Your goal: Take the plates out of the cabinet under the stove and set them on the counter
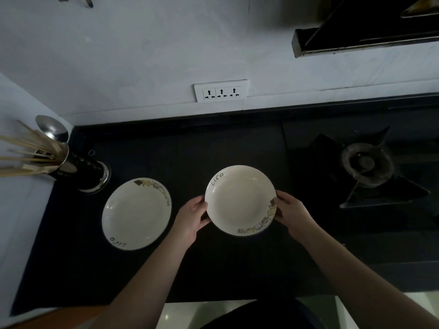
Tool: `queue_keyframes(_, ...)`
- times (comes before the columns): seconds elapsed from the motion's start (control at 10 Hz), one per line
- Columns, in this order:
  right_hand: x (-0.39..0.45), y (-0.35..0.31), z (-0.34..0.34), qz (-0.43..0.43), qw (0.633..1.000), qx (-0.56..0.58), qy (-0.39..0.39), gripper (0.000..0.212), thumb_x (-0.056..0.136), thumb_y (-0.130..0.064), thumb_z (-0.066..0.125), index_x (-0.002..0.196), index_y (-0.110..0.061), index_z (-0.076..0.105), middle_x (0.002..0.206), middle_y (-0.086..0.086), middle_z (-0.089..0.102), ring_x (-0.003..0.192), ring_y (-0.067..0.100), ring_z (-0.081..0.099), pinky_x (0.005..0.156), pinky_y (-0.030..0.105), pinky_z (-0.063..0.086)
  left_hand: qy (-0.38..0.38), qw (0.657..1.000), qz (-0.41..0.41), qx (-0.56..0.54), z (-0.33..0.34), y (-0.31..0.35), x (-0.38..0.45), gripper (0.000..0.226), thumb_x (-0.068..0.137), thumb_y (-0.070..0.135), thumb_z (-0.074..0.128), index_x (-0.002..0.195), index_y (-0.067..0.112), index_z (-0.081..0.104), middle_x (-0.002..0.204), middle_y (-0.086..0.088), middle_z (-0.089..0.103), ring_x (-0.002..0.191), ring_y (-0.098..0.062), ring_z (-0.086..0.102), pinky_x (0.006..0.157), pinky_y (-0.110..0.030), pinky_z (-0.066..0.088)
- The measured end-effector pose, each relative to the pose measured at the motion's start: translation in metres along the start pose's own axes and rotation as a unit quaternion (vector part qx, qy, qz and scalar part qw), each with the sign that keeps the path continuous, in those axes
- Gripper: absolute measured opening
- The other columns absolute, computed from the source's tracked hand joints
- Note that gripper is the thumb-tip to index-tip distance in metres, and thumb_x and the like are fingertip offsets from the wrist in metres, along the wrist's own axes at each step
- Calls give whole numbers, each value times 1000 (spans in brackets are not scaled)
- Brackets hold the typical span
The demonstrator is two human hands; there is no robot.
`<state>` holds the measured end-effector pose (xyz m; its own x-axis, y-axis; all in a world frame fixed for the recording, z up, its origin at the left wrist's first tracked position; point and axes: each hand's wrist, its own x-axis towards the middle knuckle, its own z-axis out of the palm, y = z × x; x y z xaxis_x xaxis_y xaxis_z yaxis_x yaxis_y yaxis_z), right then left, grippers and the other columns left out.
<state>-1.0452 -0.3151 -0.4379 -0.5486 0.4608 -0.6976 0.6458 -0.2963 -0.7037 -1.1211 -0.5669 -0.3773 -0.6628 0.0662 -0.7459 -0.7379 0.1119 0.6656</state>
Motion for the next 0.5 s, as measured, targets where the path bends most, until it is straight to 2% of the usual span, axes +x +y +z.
queue_keyframes(0.1, -5, -1, 0, 8, 1000, 19, -1, 35, 90, -18, 63, 124, -27, 60, 92, -7, 73, 82, 11, 71, 47, 18, 52, -4, 1000, -8, -12, -2, -3, 0, 58, 89, 22, 71, 142, 19, 48, 140, -6, 55, 125, -22, 55, 101, -47, 51)
queue_keyframes(0.2, -7, -1, 0, 8, 1000, 24, -7, 37, 90, -19, 63, 126, -28, 59, 96, -6, 71, 86, 11, 69, 51, 20, 52, -13, 1000, -2, -12, -4, -8, -1, 48, 92, 24, 66, 138, 21, 53, 135, -3, 57, 123, -19, 55, 100, -42, 52)
queue_keyframes(0.3, -12, -6, -1, -2, 1000, 22, -6, 45, 89, -19, 65, 132, -24, 54, 101, -5, 67, 89, 12, 66, 59, 24, 53, 1, 1000, -1, -24, -3, -12, -4, 38, 95, 27, 61, 133, 22, 56, 125, 0, 62, 114, -16, 60, 91, -35, 55)
queue_keyframes(0.4, -16, -7, -4, -8, 1000, 6, -4, 55, 89, -21, 66, 140, -23, 46, 107, -3, 61, 93, 13, 62, 67, 26, 53, 21, 1000, 3, 11, -3, -15, -6, 35, 98, 21, 56, 133, 22, 55, 118, 1, 65, 106, -13, 63, 84, -32, 56)
queue_keyframes(0.5, -25, -9, -11, -10, 1000, -18, 9, 54, 92, -22, 62, 142, -24, 42, 126, 7, 59, 109, 23, 59, 80, 32, 51, 40, 993, 26, 109, -9, -12, -13, 40, 100, 18, 50, 140, 21, 48, 130, -3, 60, 113, -15, 59, 100, -38, 50)
